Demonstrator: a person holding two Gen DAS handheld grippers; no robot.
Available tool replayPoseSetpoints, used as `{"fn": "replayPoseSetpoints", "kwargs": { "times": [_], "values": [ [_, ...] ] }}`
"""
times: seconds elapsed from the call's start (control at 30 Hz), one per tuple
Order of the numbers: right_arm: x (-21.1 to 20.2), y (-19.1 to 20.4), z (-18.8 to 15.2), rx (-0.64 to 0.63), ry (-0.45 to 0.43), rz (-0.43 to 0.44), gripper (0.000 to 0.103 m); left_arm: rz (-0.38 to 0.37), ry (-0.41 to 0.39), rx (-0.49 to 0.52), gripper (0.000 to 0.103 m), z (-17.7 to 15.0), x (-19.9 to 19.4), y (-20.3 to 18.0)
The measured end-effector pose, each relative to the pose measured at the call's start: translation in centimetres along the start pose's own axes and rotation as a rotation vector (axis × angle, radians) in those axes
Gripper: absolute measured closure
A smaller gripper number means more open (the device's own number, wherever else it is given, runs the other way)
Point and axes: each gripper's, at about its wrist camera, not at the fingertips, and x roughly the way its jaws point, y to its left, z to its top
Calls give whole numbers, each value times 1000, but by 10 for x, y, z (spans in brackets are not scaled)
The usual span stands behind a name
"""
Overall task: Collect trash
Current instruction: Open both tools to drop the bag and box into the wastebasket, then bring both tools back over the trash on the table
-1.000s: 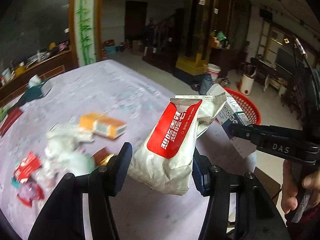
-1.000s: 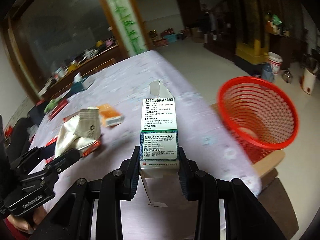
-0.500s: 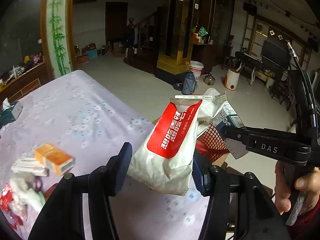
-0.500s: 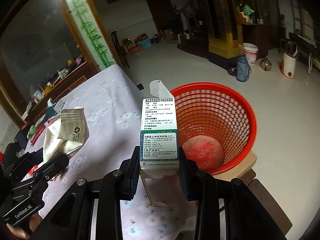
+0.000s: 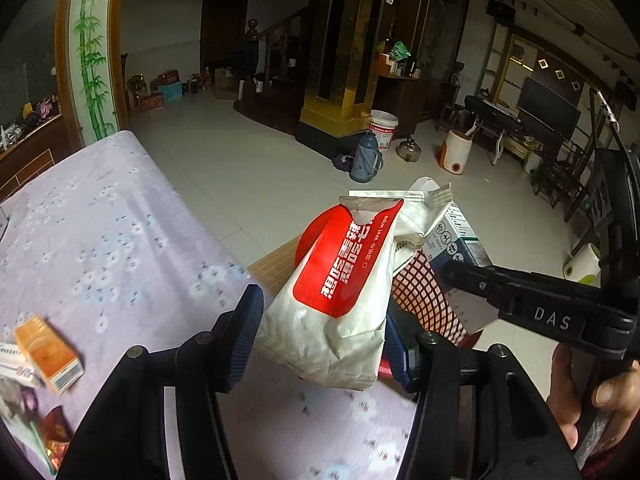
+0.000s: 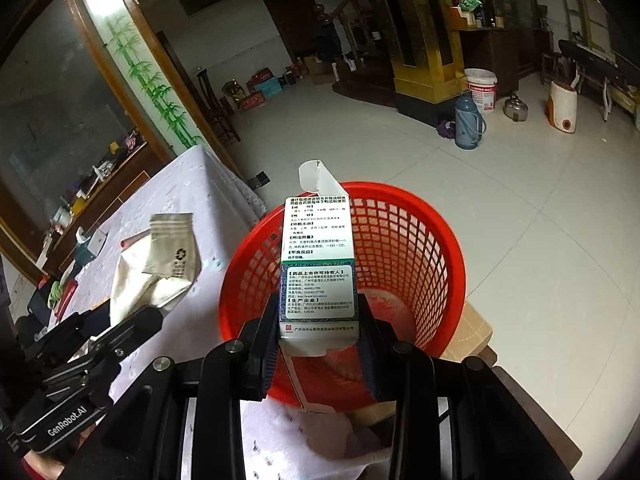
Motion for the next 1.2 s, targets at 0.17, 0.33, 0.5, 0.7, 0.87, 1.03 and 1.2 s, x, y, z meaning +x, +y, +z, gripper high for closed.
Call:
{"fn": "replayPoseSetpoints", "kwargs": {
  "times": [0.17,0.33,0.5,0.7,0.87,1.03,1.2],
  "values": [
    [13,-4,11,-14,-5,-40,60,-9,31,-6,46,3,19,-3],
    [14,-14,13,8,-4,-57,54,-3,31,-8,43,-7,10,4],
    [2,-6,5,-32,-32,-83,54,14,5,-34,42,-18,-18,22],
    [-14,20,-10,-81,-60,-88,51,47,-43,-50,38,-38,-63,44],
    [-27,60,-28,-152,-82,-64,47,82,-79,-45,37,-60,-101,60],
    [-29,105,-51,-229,-79,-29,47,127,-98,-65,37,-90,-134,81],
    [-21,148,-76,-295,-57,11,46,210,-113,-100,37,-122,-166,111]
  ]
}}
